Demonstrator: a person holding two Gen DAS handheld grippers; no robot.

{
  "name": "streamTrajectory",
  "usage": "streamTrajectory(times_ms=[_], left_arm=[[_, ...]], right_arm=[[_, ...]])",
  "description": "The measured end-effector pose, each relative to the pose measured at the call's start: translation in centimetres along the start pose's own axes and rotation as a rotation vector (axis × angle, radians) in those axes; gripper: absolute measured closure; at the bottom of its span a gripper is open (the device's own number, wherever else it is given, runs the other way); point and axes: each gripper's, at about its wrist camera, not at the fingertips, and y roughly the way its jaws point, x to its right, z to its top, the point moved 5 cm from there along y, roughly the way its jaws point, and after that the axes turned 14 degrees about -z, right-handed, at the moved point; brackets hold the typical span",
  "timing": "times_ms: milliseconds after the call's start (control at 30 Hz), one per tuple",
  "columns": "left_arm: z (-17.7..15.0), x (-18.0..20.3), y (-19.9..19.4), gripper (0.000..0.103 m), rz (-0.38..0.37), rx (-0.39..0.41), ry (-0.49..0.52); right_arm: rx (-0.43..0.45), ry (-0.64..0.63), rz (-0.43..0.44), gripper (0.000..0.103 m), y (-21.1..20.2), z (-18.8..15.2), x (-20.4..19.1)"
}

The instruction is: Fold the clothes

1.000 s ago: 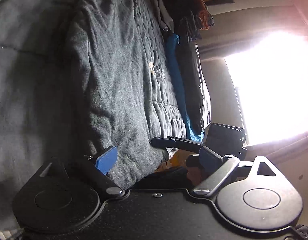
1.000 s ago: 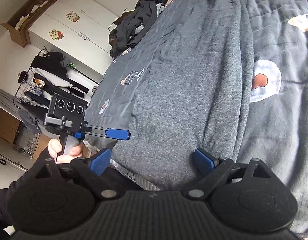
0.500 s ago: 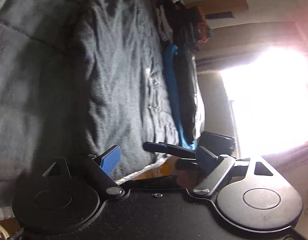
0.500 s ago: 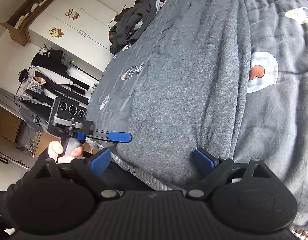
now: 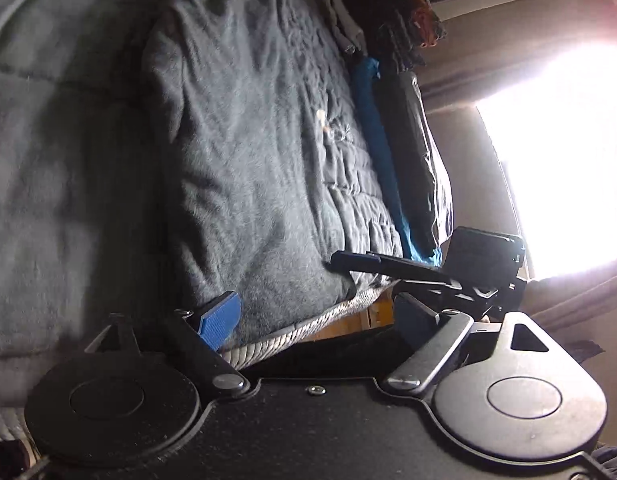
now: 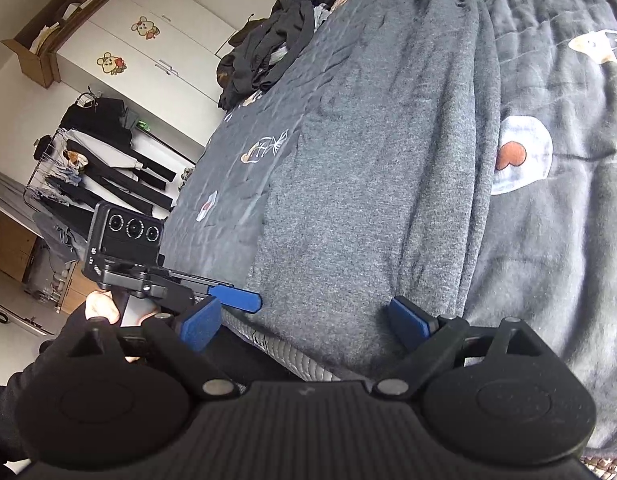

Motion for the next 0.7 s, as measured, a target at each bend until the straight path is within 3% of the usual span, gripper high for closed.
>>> streamTrajectory(times_ms=[100, 233, 333, 400, 600, 700], left_arm=[[1.7, 2.0, -1.0, 0.016, -0.027, 0.065, 0.045], [1.7, -0.4, 1.0, 0.015, 0.004, 0.032, 0.000], [0.3, -4.6, 1.9, 0.016, 0.039, 0.005, -0.063], [0.8, -3.8, 1.3, 0.016, 0.026, 0.009, -0.076], [4.5, 3.5, -1.5, 0.010, 0.002, 0.078, 0.144], [6.8, 3.4, -2.1, 0.010, 0.126, 0.134, 0.208]], right_arm=[[0.076, 0.002, -0.018, 0.012, -1.2, 0.7, -0.3], [0.136, 0.004, -0.006, 0.012, -1.6, 1.4, -0.8], [0.103, -0.028, -0.018, 0.012, -0.4, 1.2, -1.1], [0.058, -0.041, -0.057, 0.012, 0.7, 0.8, -0.9], [0.081, -0.047, -0.080, 0.012, 0.4, 1.0, -0.9], [0.128, -0.045, -0.091, 0.012, -0.5, 1.4, -1.0]])
